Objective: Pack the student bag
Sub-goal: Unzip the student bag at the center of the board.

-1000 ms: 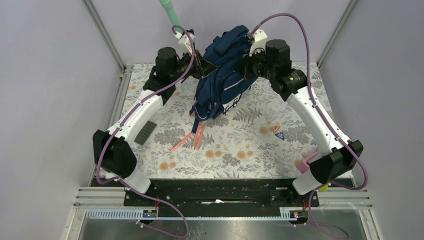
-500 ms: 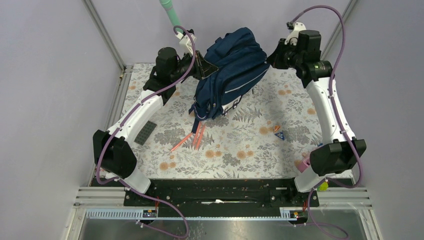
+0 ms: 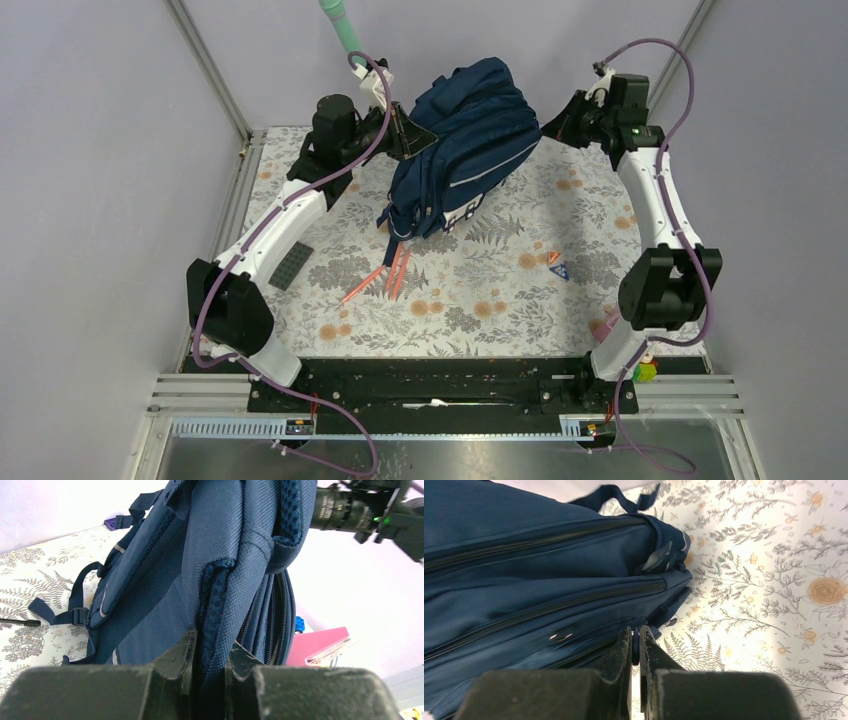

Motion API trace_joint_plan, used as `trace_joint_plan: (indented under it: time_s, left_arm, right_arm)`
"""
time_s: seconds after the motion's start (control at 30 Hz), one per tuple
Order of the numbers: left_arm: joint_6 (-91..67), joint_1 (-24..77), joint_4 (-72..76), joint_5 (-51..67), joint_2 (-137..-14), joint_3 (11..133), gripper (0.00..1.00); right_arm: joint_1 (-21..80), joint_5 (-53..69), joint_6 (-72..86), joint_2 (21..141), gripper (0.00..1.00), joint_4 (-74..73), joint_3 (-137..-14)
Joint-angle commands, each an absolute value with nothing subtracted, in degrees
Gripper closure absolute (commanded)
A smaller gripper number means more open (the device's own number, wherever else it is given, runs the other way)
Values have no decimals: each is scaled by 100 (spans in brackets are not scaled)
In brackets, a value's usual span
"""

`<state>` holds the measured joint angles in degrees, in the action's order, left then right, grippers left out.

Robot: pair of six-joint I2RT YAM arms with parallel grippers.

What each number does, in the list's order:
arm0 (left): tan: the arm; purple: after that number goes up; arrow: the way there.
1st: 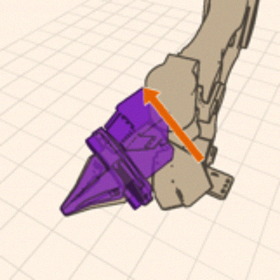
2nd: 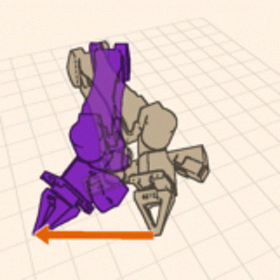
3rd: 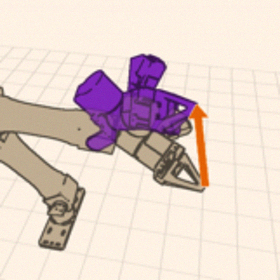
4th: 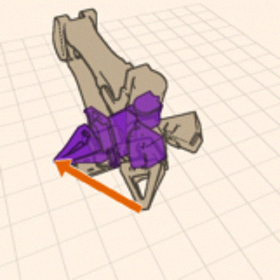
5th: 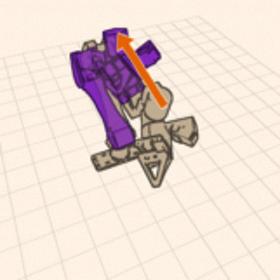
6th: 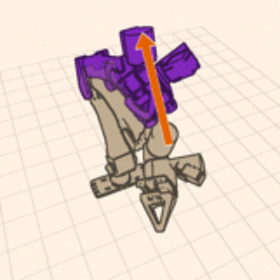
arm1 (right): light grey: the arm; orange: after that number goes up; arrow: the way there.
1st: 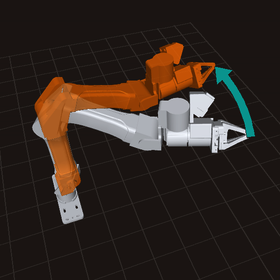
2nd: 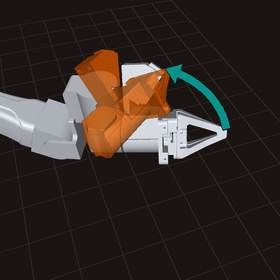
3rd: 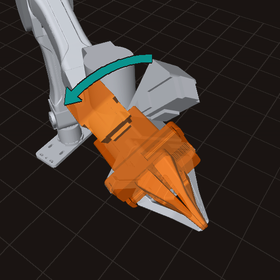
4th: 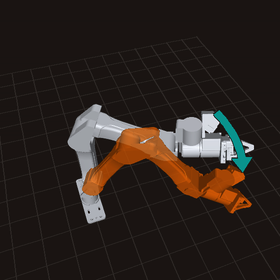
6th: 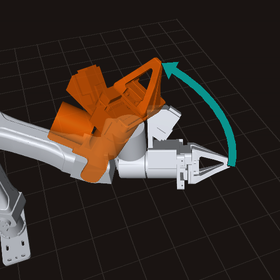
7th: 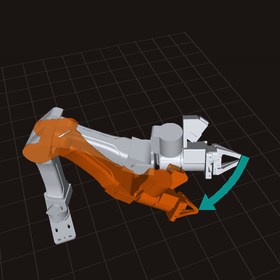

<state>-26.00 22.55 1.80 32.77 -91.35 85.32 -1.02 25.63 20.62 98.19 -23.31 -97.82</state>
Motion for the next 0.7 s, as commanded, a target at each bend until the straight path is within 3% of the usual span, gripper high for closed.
trace_joint_plan:
  time_s: [0.0, 0.17, 0.27, 0.33, 0.4, 0.5, 0.57, 0.67]
  left_arm:
    - [-2890, 2153, 1316, 3326, -8982, 8748, 100]
    - [-3042, 2152, 1454, 3389, -9022, 8744, 100]
    - [-3038, 2152, 1451, 3395, -9018, 8749, 100]
    - [-3030, 2153, 1442, 3378, -9018, 8754, 100]
    - [-3038, 2153, 1450, 3368, -9009, 8767, 100]
    - [-3050, 2153, 1450, 3381, -9009, 8797, 100]
    - [-3045, 2152, 1434, 3379, -9001, 8790, 100]
    - [-3001, 2141, 1362, 3386, -8991, 8787, 100]
  right_arm:
    - [-220, 2664, 2174, 10258, 100, -2250, -9694]
    - [-220, 2767, 2201, 10500, 98, -2263, -9609]
    - [-228, 2807, 2160, 10371, 91, -2263, -9523]
    - [-249, 2749, 2131, 10166, 79, -2264, -9427]
    - [-282, 2626, 2110, 9861, 57, -2259, -9229]
    - [-331, 2207, 2098, 9337, 33, -2369, -8733]
    - [-350, 1704, 2069, 8998, 24, -2616, -8388]
    - [-373, 1061, 2084, 8514, 19, -2930, -7745]
